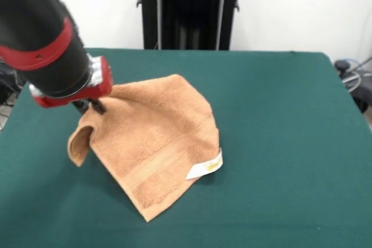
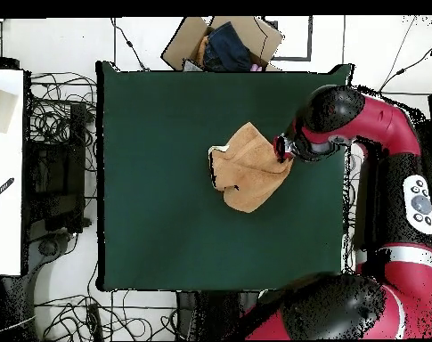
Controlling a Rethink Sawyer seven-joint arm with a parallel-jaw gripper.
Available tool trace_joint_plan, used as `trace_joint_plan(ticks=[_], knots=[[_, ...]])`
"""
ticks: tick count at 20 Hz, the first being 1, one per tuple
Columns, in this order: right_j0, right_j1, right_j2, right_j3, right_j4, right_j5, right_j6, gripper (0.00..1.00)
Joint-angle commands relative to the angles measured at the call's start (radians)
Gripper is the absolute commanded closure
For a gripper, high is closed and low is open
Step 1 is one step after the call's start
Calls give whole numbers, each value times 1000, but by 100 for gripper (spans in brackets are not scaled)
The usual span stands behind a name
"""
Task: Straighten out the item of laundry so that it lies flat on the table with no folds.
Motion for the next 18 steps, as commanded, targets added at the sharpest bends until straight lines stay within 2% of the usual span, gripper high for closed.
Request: trace_joint_plan(ticks=[1, 7, 13, 16, 18], knots=[[22, 114, 94, -224, -73, 117, -327, 100], [43, 241, 138, -443, -130, 170, -463, 100], [57, 300, 171, -552, -165, 211, -526, 100], [57, 317, 177, -566, -167, 205, -540, 100], [52, 309, 152, -515, -137, 159, -513, 100]])
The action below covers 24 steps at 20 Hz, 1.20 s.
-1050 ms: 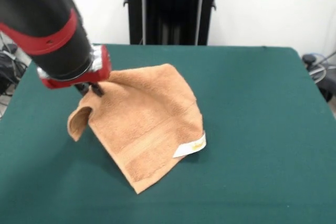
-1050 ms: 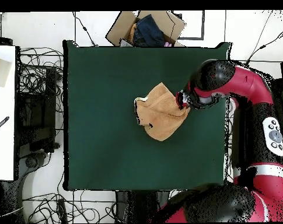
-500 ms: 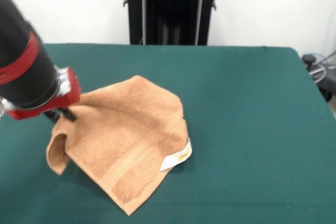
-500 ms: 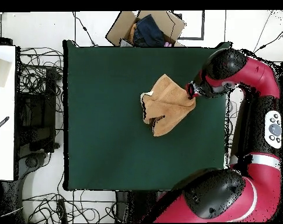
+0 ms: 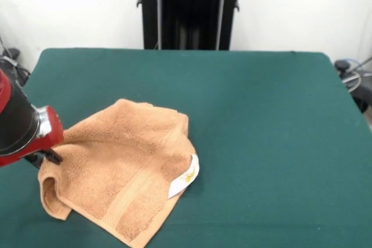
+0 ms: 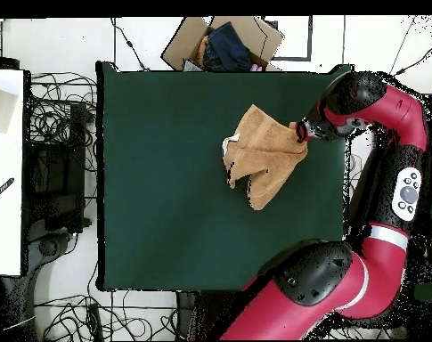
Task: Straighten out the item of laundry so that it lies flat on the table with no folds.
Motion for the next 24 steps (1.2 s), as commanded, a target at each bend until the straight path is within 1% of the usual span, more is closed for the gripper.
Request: trace_joint_plan(ticks=[1, 3, 6, 9, 15, 17, 19, 20, 23, 24], knots=[[36, 39, 59, 1, -17, -8, -158, 100], [17, 1, 21, 124, 29, -102, -110, 100], [0, -32, 1, 220, 49, -166, -85, 100], [0, -32, 1, 219, 49, -161, -88, 100], [13, -7, 13, 157, 38, -114, -101, 100], [15, -17, 12, 150, 39, -87, -98, 100], [2, -53, -2, 204, 54, -97, -81, 100], [-11, -97, -14, 277, 72, -132, -61, 100], [-33, -182, -27, 409, 99, -186, -21, 100], [-37, -205, -30, 436, 105, -188, -10, 100]])
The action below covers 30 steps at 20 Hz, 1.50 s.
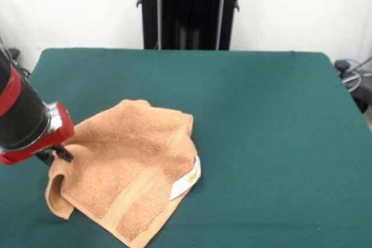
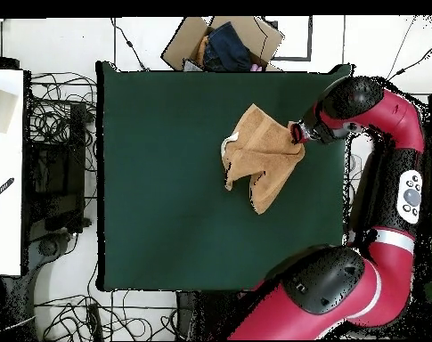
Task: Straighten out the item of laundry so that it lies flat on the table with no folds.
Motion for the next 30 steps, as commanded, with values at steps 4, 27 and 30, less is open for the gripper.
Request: trace_joint_plan(ticks=[4, 27, 30], knots=[[-18, -204, -33, 328, 70, -74, 13, 100], [-31, -236, -40, 258, 93, 87, -17, 100], [-26, -225, -39, 255, 88, 84, -18, 100]])
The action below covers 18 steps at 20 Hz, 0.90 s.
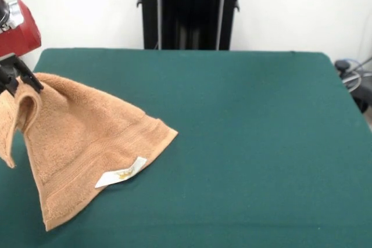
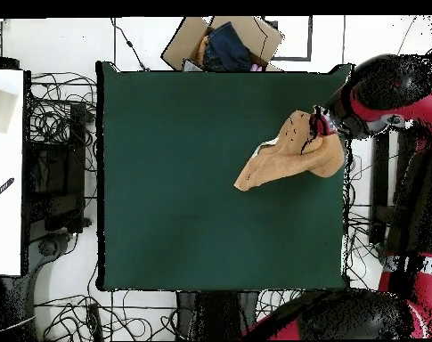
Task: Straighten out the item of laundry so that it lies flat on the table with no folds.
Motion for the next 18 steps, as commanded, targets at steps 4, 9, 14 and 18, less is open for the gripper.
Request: trace_joint_plan(ticks=[4, 9, 14, 18], knots=[[9, 39, -23, 92, -8, 45, -16, 100], [20, 64, -17, 66, -17, 45, -24, 100], [54, 130, -2, -35, -43, 91, -49, 100], [86, 186, 14, -125, -60, 104, -62, 100]])
